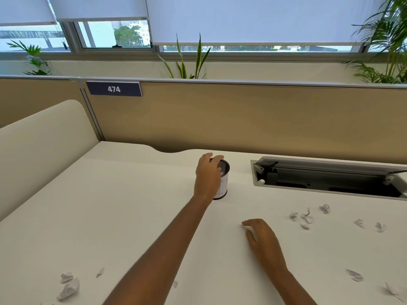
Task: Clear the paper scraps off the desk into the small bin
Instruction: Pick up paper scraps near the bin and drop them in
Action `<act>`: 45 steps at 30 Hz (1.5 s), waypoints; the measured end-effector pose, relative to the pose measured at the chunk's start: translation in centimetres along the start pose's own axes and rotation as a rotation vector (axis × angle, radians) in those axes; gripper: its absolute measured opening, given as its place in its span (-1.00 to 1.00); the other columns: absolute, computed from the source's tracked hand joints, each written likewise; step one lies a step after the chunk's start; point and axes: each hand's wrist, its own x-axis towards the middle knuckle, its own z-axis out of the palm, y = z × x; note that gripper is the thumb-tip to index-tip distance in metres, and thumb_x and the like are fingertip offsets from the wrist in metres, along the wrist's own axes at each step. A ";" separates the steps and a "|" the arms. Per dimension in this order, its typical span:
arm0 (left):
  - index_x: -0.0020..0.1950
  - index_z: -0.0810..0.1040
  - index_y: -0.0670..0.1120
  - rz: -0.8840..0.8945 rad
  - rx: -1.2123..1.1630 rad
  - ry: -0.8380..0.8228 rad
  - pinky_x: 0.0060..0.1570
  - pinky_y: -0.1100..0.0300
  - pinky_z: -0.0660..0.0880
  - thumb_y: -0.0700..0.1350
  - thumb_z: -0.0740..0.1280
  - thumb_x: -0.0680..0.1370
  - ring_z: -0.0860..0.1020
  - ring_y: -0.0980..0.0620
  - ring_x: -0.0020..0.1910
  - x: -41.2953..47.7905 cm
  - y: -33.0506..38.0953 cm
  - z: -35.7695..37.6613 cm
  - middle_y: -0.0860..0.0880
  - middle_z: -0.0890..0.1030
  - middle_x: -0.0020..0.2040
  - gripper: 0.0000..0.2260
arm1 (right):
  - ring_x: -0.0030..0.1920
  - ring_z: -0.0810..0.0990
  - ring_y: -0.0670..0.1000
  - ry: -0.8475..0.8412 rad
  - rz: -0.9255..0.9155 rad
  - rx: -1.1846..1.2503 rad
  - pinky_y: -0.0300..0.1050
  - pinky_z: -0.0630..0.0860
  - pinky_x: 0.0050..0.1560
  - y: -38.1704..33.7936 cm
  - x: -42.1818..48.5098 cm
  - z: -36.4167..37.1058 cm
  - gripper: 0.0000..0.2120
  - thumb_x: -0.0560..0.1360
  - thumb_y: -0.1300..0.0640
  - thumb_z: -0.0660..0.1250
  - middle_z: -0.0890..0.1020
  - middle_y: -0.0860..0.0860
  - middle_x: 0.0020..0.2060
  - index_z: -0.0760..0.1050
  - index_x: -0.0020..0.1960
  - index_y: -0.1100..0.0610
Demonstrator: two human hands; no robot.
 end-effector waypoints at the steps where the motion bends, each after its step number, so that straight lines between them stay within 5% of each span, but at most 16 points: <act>1: 0.34 0.45 -0.14 -0.001 -0.010 0.012 0.38 0.18 0.25 -0.33 0.15 0.58 0.29 -0.06 0.42 -0.9 -0.4 0.0 -0.12 0.39 0.39 -0.65 | 0.17 0.49 0.04 -0.005 -0.004 -0.028 -0.32 0.31 0.03 0.0 -0.4 -0.1 -0.78 0.52 0.30 0.20 0.56 0.08 0.12 0.52 0.12 0.18; 9: 0.26 0.51 -0.02 -0.073 0.154 -0.022 0.26 0.23 0.26 -0.27 0.19 0.58 0.36 0.02 0.32 -10.8 -6.4 -1.1 0.00 0.49 0.27 -0.70 | 0.24 0.43 0.01 -0.039 -0.027 -0.295 -0.18 0.47 0.10 -1.6 -4.0 1.0 -0.69 0.58 0.14 0.12 0.47 0.00 0.25 0.36 0.30 0.11; 12: 0.24 0.51 0.02 -0.181 0.199 -0.036 0.26 0.24 0.27 -0.24 0.18 0.60 0.36 0.03 0.30 -14.2 -8.7 -2.2 0.02 0.50 0.25 -0.71 | -0.10 0.65 0.08 -0.031 -0.102 -0.293 -0.17 0.59 -0.31 -3.2 -5.7 1.3 -0.75 0.35 0.31 0.45 0.67 0.08 -0.07 0.58 0.02 0.22; 15: 0.22 0.54 -0.01 -0.228 0.222 -0.037 0.28 0.23 0.32 -0.25 0.16 0.61 0.41 0.03 0.27 -16.8 -10.0 -3.7 0.02 0.52 0.24 -0.72 | -0.39 0.65 0.04 0.005 -0.181 -0.316 -0.30 0.46 -0.60 -4.6 -7.2 1.5 -0.67 0.06 0.36 0.62 0.68 0.07 -0.34 0.63 -0.23 0.22; 17: 0.21 0.55 -0.06 -0.236 0.217 -0.030 0.26 0.22 0.37 -0.27 0.15 0.61 0.45 0.02 0.24 -18.3 -10.4 -4.7 0.00 0.52 0.24 -0.72 | -0.23 0.65 0.08 -0.037 -0.186 -0.280 -0.23 0.55 -0.42 -5.2 -8.1 1.7 -0.78 0.26 0.33 0.52 0.68 0.10 -0.19 0.60 -0.11 0.23; 19: 0.21 0.55 -0.10 -0.242 0.202 -0.019 0.25 0.22 0.39 -0.29 0.12 0.61 0.48 0.03 0.23 -19.8 -10.5 -5.4 0.00 0.53 0.23 -0.72 | 0.09 0.53 0.08 -0.129 -0.159 -0.263 -0.11 0.53 -0.07 -5.7 -8.8 2.2 -0.80 0.54 0.20 0.21 0.56 0.08 0.11 0.48 0.14 0.19; 21: 0.23 0.53 -0.13 -0.247 0.193 -0.018 0.27 0.23 0.39 -0.29 0.10 0.62 0.49 0.04 0.24 -21.1 -10.5 -5.8 0.00 0.53 0.25 -0.71 | 0.19 0.43 0.02 -0.197 -0.178 -0.277 -0.16 0.43 0.05 -6.0 -9.6 2.5 -0.74 0.60 0.08 0.06 0.46 0.02 0.20 0.39 0.21 0.12; 26: 0.37 0.41 -0.12 -0.233 0.202 -0.046 0.34 0.34 0.29 -0.32 0.06 0.62 0.42 0.08 0.34 -23.8 -10.5 -6.5 0.01 0.47 0.34 -0.64 | 0.26 0.35 0.03 -0.378 -0.166 -0.217 -0.18 0.37 0.16 -8.8 -12.1 3.0 -0.65 0.57 -0.06 0.11 0.39 0.04 0.26 0.34 0.28 0.09; 33: 0.41 0.35 -0.07 -0.196 0.202 -0.140 0.32 0.41 0.23 -0.29 0.07 0.63 0.37 0.15 0.37 -24.5 -11.2 -7.7 0.05 0.43 0.38 -0.63 | 0.38 0.19 0.05 -0.510 -0.173 -0.208 -0.15 0.36 0.24 -13.4 -15.7 5.1 -0.58 0.53 -0.07 0.16 0.23 0.02 0.40 0.21 0.38 -0.11; 37: 0.41 0.35 -0.04 -0.130 0.230 -0.197 0.31 0.41 0.26 -0.27 0.08 0.62 0.37 0.17 0.36 -24.2 -11.7 -8.3 0.08 0.43 0.37 -0.63 | 0.30 0.26 0.02 -0.489 -0.284 -0.350 -0.08 0.41 0.00 -14.8 -16.4 6.5 -0.71 0.57 0.19 0.07 0.28 0.00 0.36 0.32 0.27 0.06; 45: 0.31 0.47 -0.03 -0.046 0.298 -0.092 0.19 0.29 0.45 -0.30 0.16 0.58 0.45 0.13 0.31 -23.5 -13.0 -10.8 0.07 0.49 0.30 -0.64 | 0.10 0.47 -0.03 -0.123 -0.151 -0.120 -0.20 0.47 -0.02 -13.5 -13.0 7.0 -0.79 0.52 0.30 0.16 0.52 0.00 0.10 0.48 0.10 0.16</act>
